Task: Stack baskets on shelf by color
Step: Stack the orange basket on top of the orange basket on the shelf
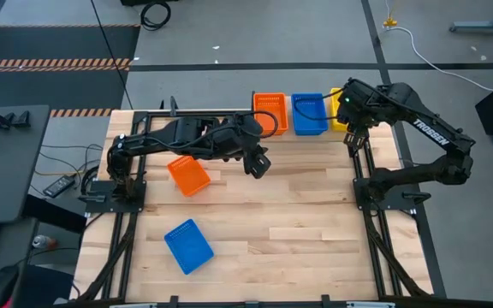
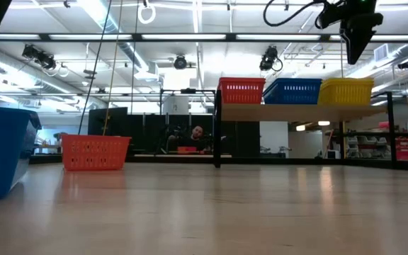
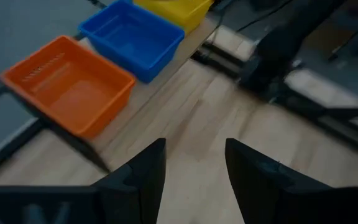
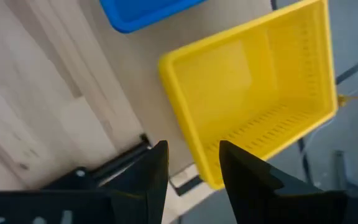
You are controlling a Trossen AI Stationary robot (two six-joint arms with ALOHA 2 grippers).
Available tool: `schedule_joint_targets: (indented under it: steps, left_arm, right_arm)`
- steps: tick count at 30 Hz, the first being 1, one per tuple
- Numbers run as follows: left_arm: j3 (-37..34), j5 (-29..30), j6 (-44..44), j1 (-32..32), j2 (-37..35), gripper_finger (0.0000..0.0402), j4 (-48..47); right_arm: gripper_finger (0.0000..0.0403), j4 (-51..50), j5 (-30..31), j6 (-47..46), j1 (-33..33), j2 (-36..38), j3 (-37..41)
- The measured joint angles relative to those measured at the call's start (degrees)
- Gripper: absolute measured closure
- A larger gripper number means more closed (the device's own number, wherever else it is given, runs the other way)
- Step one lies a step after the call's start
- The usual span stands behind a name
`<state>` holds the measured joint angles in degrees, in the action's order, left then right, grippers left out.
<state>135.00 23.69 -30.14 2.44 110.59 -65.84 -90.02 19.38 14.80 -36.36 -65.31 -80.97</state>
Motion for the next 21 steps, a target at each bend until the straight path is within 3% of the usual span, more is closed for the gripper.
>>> schedule_joint_targets:
  steps: [5, 9, 14, 21]
  left_arm:
    - [0.00, 3.07, 0.79, -0.70, 0.00, 0.0230, -12.08]
    - [-3.85, -0.63, -0.57, -3.41, -0.12, 0.0230, -23.83]
    - [-13.10, -10.28, 2.75, -5.66, 0.04, 0.0218, -23.15]
    - [-28.78, -12.26, 5.38, -5.64, 0.05, 0.0178, -21.31]
  right_arm:
    - [0.0253, 0.00, -4.55, -5.14, 0.00, 0.40, -0.03]
    - [0.0253, -0.03, -10.31, -9.24, 0.39, 1.28, -1.28]
    - [0.0253, 0.02, -12.45, -10.81, 2.52, 2.58, -3.42]
    - [0.0250, 0.21, -15.22, -14.40, 4.88, 5.26, -6.68]
